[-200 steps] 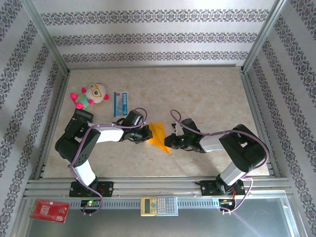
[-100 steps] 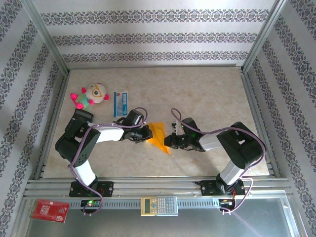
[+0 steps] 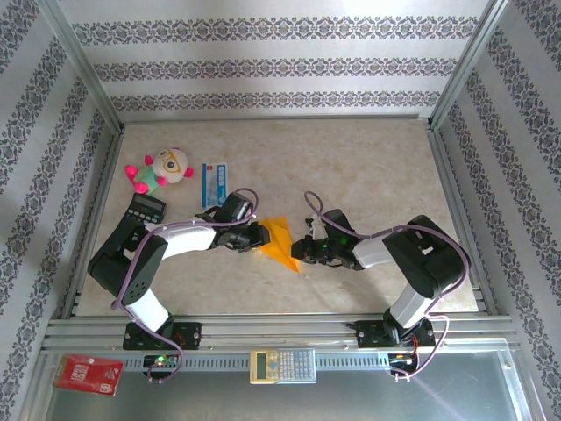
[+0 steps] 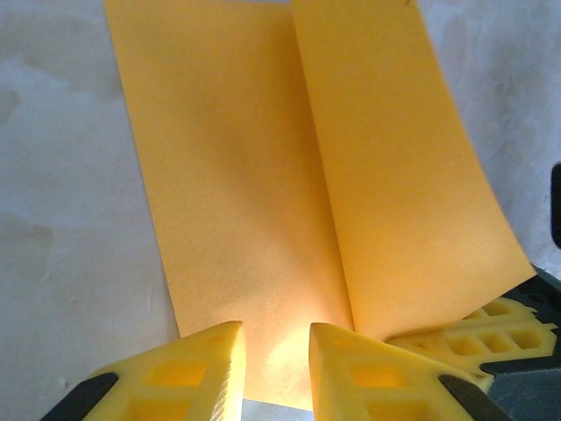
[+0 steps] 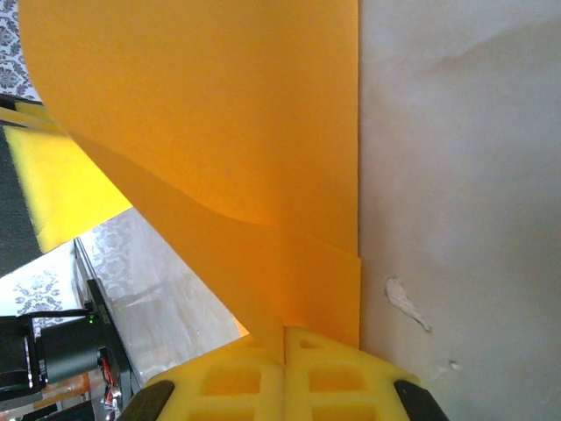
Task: Fold a paper plane with a square sheet of paper (pick it up from the middle)
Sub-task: Fourth fold the wing at the center of the table.
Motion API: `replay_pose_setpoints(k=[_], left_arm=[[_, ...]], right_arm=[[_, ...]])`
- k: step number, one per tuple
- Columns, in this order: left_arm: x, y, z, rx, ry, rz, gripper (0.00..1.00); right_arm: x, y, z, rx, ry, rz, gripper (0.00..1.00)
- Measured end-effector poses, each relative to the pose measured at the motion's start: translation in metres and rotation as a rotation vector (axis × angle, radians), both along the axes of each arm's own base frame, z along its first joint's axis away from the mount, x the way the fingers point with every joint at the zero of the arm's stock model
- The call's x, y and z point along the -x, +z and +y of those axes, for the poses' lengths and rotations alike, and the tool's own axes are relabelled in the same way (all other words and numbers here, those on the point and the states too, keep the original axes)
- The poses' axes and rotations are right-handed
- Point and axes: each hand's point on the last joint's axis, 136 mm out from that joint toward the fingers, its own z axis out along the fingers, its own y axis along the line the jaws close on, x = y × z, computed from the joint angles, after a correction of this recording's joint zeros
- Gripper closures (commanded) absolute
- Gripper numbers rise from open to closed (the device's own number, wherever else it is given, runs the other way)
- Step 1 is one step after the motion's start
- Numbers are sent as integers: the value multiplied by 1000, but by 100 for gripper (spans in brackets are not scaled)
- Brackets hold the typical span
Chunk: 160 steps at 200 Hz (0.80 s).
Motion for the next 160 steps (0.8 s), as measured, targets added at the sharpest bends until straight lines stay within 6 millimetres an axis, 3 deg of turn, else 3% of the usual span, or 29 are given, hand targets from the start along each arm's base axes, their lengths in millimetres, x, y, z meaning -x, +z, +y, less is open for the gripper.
replay_pose_setpoints(k=[56,160], left_arm=[[2,10,-12,73,-36,-1,85],[-7,28,-35,193,-92,-40,84]], right_arm=[[0,-1,1,-8,-5,16,100],[1,-1,1,-16,-9,19,100]])
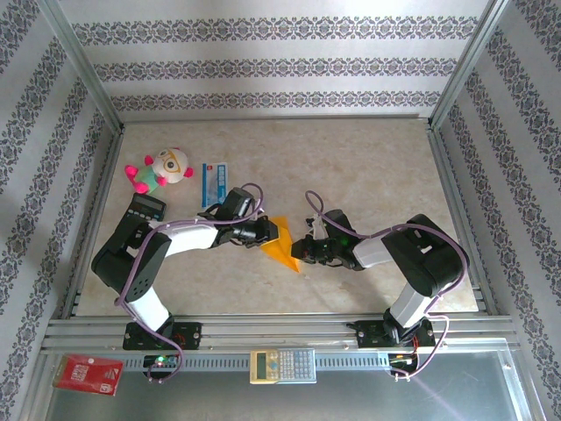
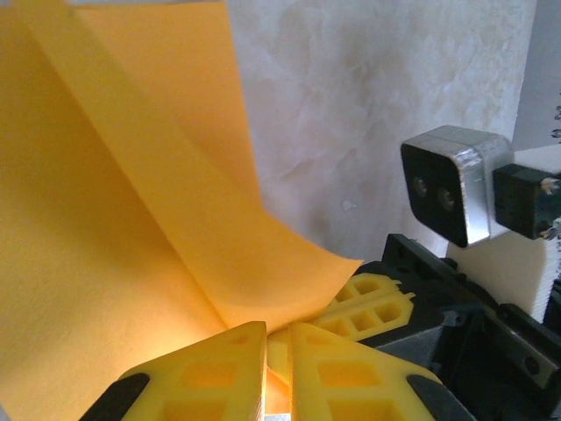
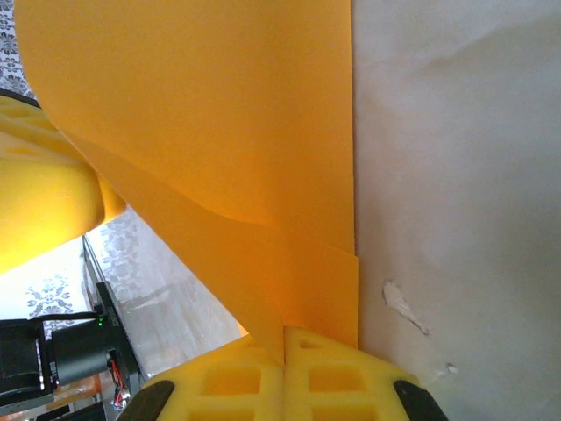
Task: Fold a paper plane with a square sheet of paper (pick it up from the middle)
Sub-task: Fourth fold the wing at the center of the table.
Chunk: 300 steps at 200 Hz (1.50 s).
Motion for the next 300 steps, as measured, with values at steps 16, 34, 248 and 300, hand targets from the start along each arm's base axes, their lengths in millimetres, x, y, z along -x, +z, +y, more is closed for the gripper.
replay_pose_setpoints(k=[16,34,248,300], left_arm=[[-3,4,-3,9,-3,-8,83],[-6,7,-5,17,-6,-14,83],[-10,-16,-21,4,-35,18,81],[-13,-24,-17,-11,-22,31,81]], right_arm=[[0,0,0,0,-1,0,100],[0,0,0,0,-2,3,100],[0,0,0,-1,-5,7,100],[0,0,0,-1,-5,7,98]])
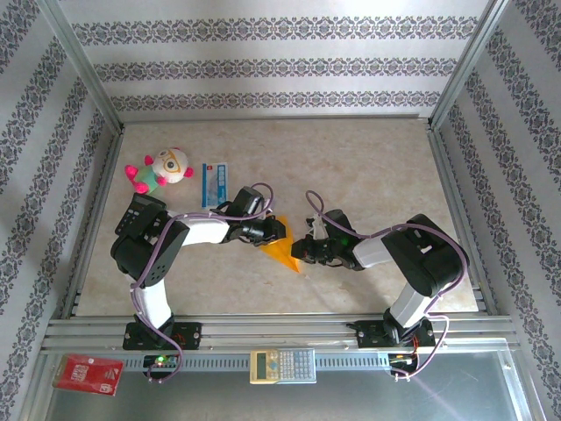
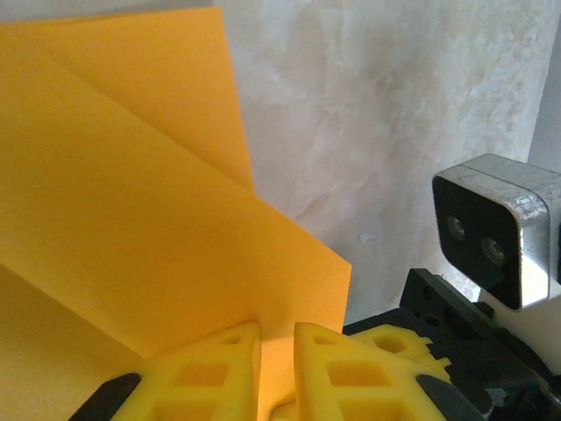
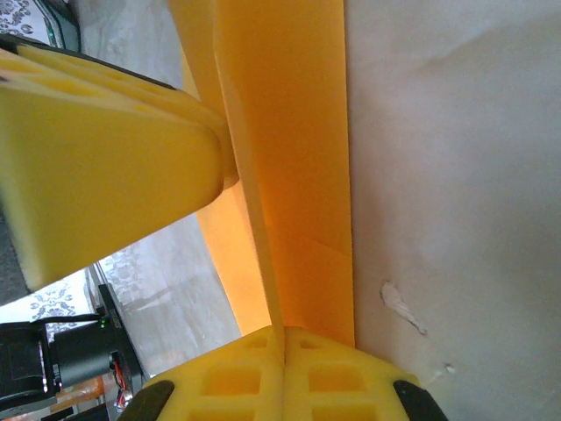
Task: Fold a paper plane with a square sheet of paper (pick it up from the middle)
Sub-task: Fourth fold the wing at the center of the table.
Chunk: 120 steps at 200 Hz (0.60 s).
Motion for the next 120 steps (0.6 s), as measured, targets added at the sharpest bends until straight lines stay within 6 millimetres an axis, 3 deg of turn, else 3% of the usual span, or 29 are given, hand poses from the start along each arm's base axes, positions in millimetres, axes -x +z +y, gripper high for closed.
replay_pose_setpoints(k=[120], left_arm=[[-4,-7,11,-29,26,-5,82]], right_arm=[[0,0,0,-1,-2,3,95]])
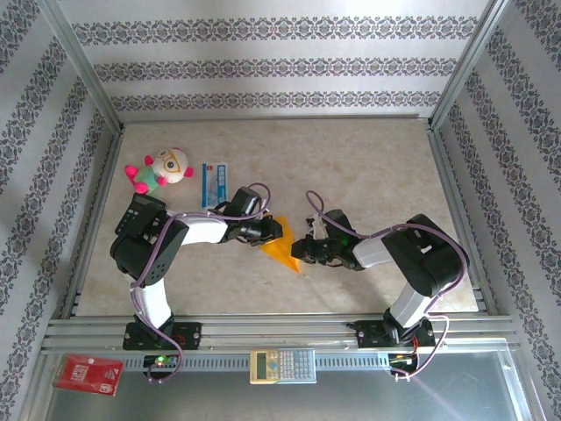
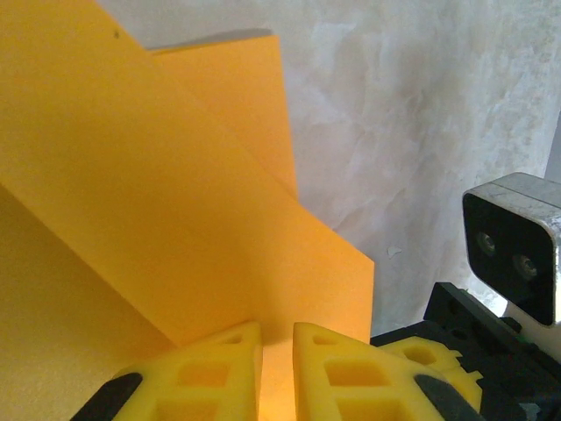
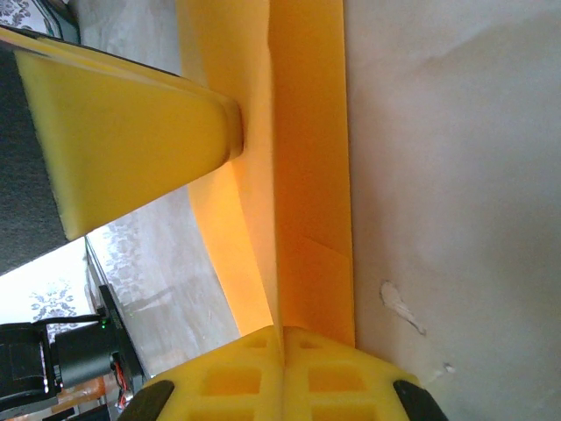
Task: Fold a paper plane with a square sheet of paper (pick it up from the middle)
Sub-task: Fourth fold the wing at the center of the table.
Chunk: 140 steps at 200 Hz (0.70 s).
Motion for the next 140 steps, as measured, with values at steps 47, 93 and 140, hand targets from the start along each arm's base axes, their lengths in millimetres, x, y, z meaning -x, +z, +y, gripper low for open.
replay_pose_setpoints(k=[47,93,140], left_arm=[[0,0,1,0,-1,-2,81],[-1,20,-2,55,-8,-39,77],[-8,43,-14,118,-29,-92,73]], right_arm=[[0,0,0,0,0,1,96],[0,0,0,-2,0,3,99],[0,-1,0,-10,3,10,99]])
